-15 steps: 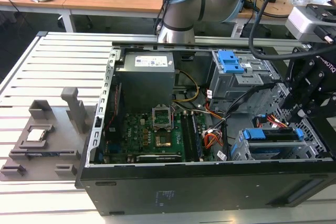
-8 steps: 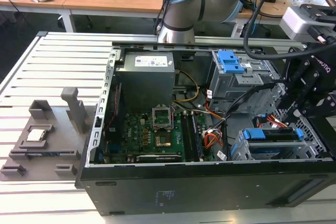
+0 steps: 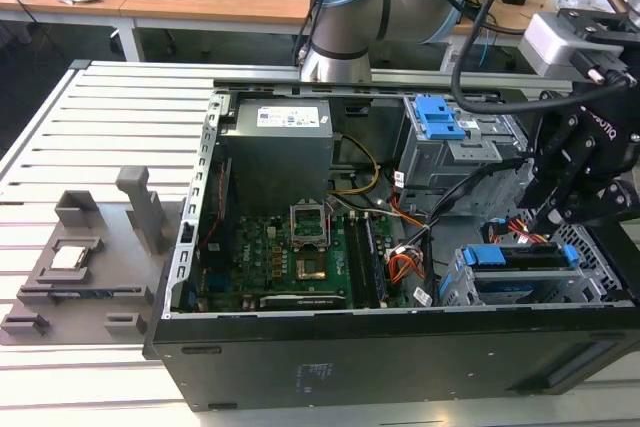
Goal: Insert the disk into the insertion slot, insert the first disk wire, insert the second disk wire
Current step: 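Insert the second disk wire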
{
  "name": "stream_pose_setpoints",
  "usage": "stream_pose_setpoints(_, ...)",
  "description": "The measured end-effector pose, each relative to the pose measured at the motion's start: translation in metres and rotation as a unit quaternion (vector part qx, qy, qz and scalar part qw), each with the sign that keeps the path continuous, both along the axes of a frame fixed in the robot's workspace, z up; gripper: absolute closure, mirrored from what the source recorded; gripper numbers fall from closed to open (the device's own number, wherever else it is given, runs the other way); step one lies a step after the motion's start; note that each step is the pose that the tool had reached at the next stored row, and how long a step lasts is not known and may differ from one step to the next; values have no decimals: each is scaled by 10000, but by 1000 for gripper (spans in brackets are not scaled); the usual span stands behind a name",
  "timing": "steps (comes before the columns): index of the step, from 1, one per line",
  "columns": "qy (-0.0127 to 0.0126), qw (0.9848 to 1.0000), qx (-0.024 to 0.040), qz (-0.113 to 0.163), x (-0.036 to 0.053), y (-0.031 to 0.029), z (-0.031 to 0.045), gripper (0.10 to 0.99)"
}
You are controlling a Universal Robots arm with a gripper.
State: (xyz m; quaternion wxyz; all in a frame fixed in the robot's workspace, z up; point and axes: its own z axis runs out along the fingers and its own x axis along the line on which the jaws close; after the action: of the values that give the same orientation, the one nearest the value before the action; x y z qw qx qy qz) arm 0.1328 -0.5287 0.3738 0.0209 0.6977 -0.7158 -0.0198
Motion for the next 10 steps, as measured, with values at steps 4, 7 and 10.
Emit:
stream_pose_setpoints(4, 0, 10000, -1, 0, -58, 0, -1, 725)
stream_pose_setpoints(7, 0, 10000, 0, 0, -115, 0, -8, 725)
stream_pose_setpoints(10, 0, 10000, 0, 0, -150, 12, -14, 725)
